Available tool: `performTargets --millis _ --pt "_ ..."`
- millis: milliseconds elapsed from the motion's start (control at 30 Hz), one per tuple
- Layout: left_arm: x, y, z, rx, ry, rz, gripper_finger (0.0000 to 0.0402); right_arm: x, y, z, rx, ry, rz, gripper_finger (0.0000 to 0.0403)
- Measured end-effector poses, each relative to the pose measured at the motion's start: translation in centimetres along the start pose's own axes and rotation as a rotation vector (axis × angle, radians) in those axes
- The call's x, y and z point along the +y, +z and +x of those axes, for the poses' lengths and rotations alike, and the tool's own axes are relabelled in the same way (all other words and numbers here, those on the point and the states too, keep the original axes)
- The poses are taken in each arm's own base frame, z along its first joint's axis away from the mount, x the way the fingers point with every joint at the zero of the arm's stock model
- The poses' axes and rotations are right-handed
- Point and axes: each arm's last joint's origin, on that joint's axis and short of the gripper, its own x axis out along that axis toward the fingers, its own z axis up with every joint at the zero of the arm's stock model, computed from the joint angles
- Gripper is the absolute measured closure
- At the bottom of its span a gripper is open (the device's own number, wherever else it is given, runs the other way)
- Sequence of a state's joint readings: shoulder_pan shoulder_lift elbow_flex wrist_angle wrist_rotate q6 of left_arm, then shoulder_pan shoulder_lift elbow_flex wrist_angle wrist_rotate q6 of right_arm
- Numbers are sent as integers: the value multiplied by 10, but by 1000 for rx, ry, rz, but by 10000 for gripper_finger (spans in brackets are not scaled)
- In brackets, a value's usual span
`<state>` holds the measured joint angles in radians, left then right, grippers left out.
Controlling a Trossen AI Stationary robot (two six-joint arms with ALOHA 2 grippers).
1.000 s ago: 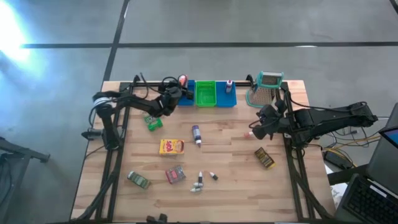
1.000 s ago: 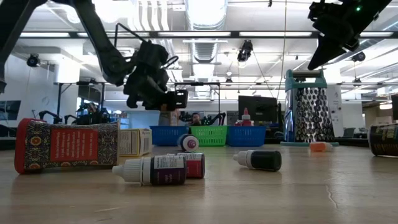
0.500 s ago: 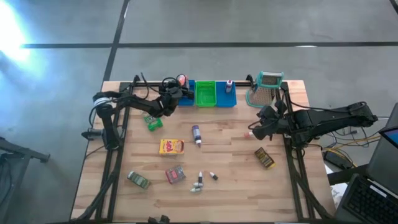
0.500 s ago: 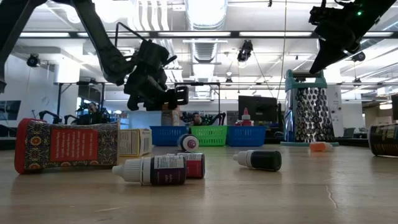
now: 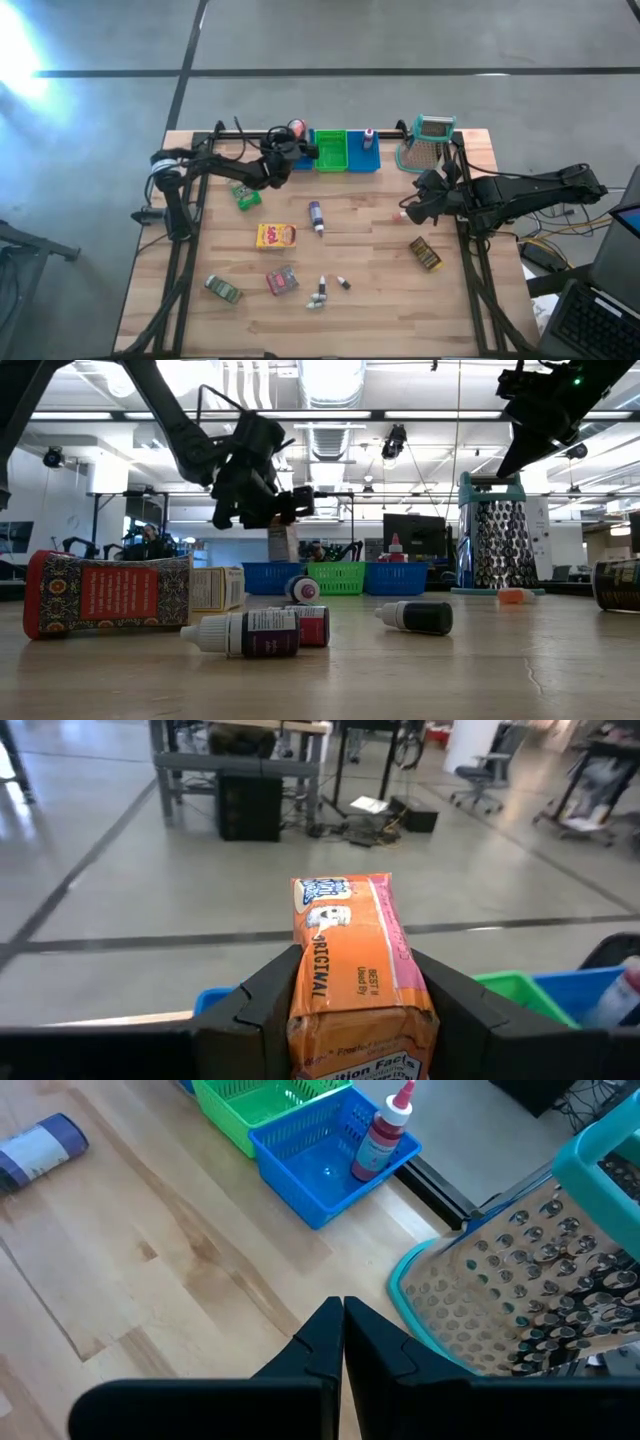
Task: Pick & Place Kitchen Items
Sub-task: Put the orange cereal box into the left blue bin
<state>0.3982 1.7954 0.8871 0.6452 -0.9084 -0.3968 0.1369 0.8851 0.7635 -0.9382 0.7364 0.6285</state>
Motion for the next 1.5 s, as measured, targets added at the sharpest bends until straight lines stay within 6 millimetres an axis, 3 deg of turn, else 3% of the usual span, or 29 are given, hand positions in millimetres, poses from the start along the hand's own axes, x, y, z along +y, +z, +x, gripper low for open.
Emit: performTargets --millis 500,1500 --pt "8 -6 -1 -11 140 37 236 1 -18 13 41 -27 -20 394" --pt "12 -9 4 26 129 37 236 3 -15 12 21 -10 -21 394"
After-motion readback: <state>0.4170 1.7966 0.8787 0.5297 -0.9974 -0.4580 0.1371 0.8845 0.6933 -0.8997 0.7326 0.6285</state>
